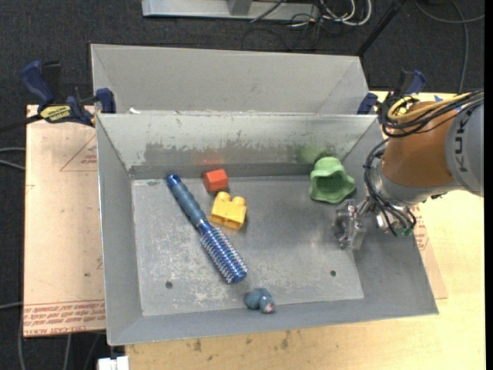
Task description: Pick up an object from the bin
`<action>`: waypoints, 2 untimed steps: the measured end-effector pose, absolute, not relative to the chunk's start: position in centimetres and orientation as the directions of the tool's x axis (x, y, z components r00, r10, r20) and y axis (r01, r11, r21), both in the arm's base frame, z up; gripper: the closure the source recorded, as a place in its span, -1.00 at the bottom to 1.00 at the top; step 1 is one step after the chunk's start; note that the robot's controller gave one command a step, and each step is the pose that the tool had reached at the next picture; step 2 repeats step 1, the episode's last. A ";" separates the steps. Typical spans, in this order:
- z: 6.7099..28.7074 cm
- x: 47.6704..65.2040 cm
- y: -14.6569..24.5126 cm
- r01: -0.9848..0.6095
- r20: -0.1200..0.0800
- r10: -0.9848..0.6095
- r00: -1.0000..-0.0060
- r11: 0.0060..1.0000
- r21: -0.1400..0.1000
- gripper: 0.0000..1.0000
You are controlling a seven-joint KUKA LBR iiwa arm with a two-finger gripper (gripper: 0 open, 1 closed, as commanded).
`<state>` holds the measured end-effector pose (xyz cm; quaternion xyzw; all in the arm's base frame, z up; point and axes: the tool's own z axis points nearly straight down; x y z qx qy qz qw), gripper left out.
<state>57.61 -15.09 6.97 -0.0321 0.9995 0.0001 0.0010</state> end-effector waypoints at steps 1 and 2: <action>21.7 57.4 -15.0 -0.094 -0.012 -0.094 -0.996 0.996 -0.003 1.00; 21.7 57.4 -15.0 -0.094 -0.012 -0.094 -0.996 0.996 -0.003 1.00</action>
Offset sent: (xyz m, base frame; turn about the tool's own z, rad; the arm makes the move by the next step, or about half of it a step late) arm -0.0045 0.0007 0.1420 -0.0315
